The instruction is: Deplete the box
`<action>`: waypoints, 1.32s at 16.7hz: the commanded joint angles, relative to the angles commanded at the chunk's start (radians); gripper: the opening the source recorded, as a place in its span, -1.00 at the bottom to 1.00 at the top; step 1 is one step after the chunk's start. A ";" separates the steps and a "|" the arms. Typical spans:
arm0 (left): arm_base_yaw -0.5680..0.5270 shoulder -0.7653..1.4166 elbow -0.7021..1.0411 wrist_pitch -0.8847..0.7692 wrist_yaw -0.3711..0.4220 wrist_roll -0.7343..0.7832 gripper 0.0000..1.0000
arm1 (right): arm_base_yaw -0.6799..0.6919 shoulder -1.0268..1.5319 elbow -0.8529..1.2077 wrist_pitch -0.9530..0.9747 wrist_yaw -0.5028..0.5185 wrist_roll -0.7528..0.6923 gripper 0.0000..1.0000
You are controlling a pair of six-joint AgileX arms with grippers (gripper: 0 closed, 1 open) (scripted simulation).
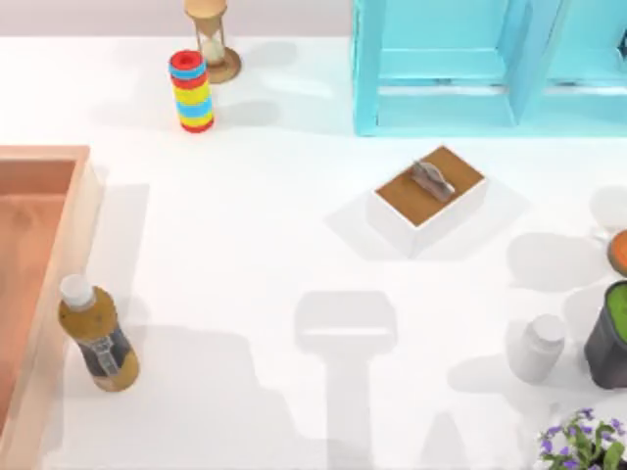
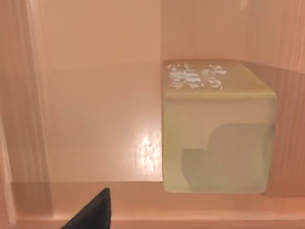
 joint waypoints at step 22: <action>0.015 0.173 -0.242 0.356 0.000 0.018 1.00 | 0.000 0.000 0.000 0.000 0.000 0.000 1.00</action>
